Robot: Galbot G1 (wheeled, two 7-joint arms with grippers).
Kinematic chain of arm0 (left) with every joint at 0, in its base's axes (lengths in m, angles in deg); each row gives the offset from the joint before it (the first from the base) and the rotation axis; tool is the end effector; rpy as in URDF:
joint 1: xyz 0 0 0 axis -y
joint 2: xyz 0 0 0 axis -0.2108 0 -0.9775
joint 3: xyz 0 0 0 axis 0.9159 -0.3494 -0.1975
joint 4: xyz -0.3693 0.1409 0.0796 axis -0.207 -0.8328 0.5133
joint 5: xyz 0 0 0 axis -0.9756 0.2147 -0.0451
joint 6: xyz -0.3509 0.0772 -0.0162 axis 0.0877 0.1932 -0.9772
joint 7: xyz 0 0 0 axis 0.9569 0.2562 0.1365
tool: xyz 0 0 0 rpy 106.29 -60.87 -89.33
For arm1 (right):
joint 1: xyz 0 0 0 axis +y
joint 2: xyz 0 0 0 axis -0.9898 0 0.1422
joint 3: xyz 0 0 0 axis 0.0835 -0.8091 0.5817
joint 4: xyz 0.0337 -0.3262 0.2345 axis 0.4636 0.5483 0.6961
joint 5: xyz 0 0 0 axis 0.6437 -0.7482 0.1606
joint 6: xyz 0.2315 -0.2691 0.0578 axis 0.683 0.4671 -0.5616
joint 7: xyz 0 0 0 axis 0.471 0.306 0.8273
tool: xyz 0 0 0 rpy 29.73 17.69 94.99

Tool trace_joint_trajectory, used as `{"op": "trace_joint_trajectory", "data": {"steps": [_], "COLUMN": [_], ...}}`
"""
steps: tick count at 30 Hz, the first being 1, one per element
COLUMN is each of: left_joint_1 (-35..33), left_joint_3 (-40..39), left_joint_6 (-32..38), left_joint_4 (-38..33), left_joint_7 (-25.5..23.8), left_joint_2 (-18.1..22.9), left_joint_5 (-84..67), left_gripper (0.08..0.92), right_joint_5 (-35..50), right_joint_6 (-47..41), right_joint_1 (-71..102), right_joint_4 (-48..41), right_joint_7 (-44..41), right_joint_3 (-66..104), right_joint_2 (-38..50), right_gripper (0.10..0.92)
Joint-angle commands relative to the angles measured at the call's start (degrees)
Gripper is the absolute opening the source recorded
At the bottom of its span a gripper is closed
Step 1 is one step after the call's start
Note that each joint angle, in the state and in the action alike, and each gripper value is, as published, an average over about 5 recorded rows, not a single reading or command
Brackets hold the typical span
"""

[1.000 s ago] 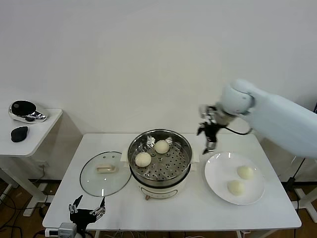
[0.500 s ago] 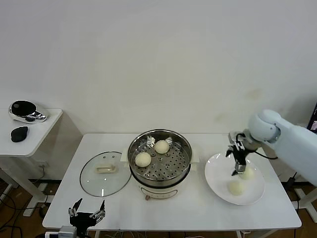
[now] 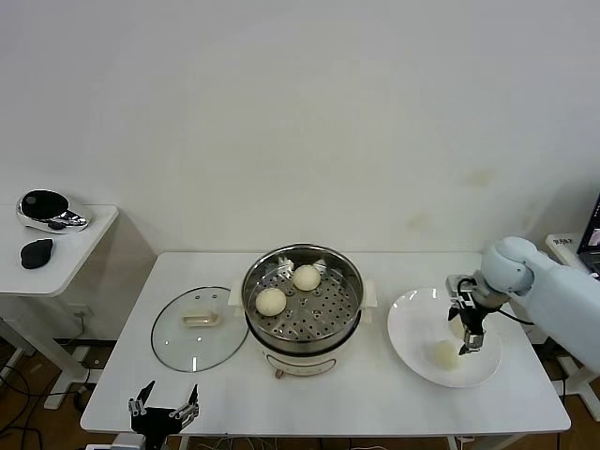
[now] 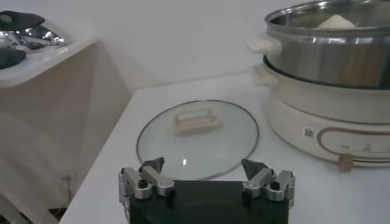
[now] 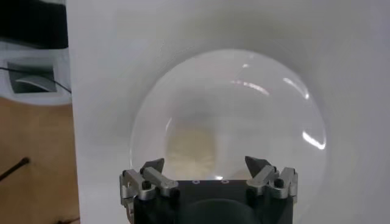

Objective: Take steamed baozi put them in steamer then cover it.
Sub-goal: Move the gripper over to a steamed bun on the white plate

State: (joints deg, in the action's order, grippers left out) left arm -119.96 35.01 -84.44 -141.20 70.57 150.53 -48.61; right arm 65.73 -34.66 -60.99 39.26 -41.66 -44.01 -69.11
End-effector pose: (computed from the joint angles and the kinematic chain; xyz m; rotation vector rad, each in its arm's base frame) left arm 0.0901 0.0702 -0.3362 0.0430 -2.6285 -0.2345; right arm 0.5064 -0.2119 -0.1968 1.1497 -1.2701 1.2245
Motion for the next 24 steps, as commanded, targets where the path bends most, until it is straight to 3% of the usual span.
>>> {"op": "trace_joint_trajectory", "data": {"steps": [1, 24], "left_joint_1": [-0.17, 0.26], "left_joint_3": [-0.02, -0.54], "left_joint_6": [0.02, 0.01], "left_joint_4": [-0.03, 0.81], "left_joint_7": [-0.01, -0.10], "left_joint_2": [0.06, 0.43], "left_joint_5": [0.22, 0.92], "left_gripper": [0.823, 0.823], "right_joint_5": [-2.34, -3.68], "right_joint_6": [0.53, 1.38], "right_joint_1": [3.55, 8.53], "right_joint_4": [-1.42, -5.01], "right_joint_7": [0.23, 4.82], "right_joint_3": [1.96, 4.33], "right_joint_2": [-0.71, -4.13], "right_gripper": [0.823, 0.823]}}
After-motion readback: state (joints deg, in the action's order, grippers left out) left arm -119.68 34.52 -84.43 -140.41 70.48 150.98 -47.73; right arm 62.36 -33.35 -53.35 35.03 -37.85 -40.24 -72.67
